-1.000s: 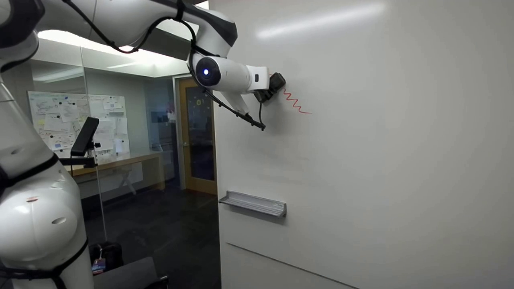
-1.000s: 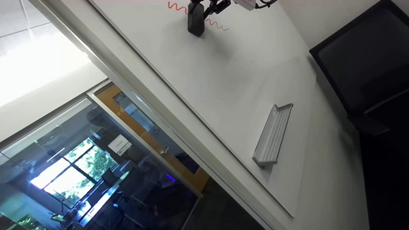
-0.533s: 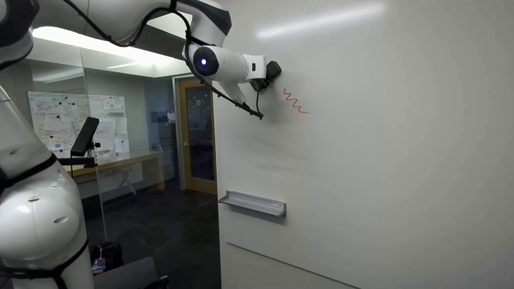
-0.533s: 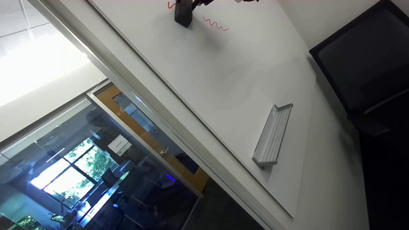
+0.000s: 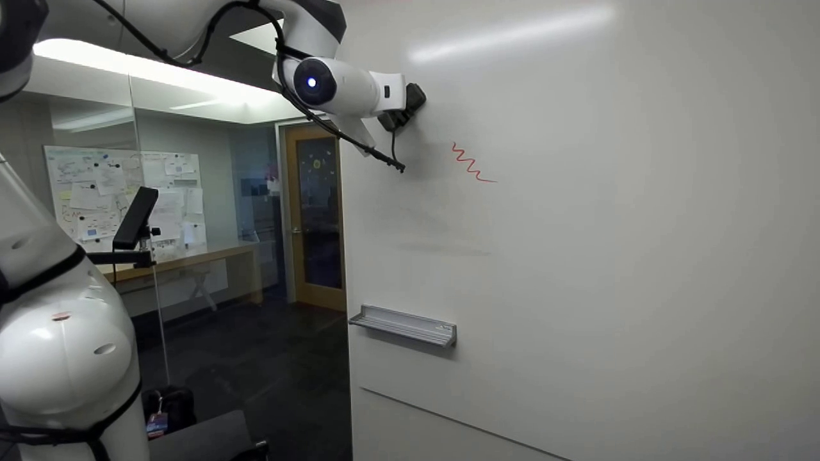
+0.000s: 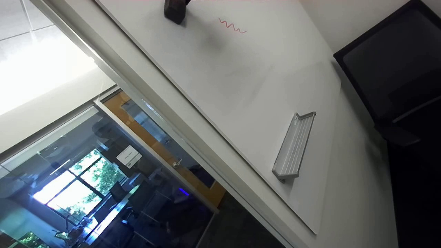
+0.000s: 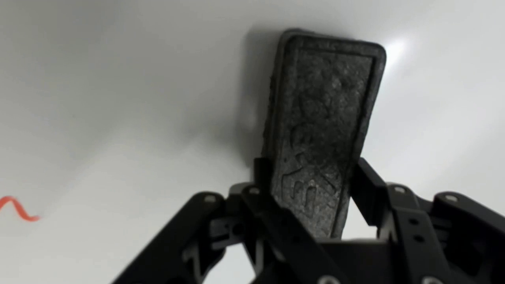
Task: Use the duster to clean the whiteboard
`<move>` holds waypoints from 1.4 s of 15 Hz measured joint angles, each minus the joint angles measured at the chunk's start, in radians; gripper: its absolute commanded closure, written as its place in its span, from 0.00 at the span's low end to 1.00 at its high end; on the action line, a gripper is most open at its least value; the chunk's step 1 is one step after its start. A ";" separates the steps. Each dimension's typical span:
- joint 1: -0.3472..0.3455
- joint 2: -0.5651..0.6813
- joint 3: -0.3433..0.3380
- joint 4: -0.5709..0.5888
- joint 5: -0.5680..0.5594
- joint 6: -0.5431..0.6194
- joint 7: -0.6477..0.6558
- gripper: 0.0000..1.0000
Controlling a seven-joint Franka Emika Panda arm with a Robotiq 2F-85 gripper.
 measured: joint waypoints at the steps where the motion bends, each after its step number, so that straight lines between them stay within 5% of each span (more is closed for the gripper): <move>1: 0.001 -0.002 0.006 0.002 -0.003 0.003 0.000 0.71; 14: -0.021 0.011 0.000 -0.003 -0.007 0.009 -0.016 0.71; 21: -0.080 0.049 -0.014 -0.021 0.082 0.009 -0.116 0.71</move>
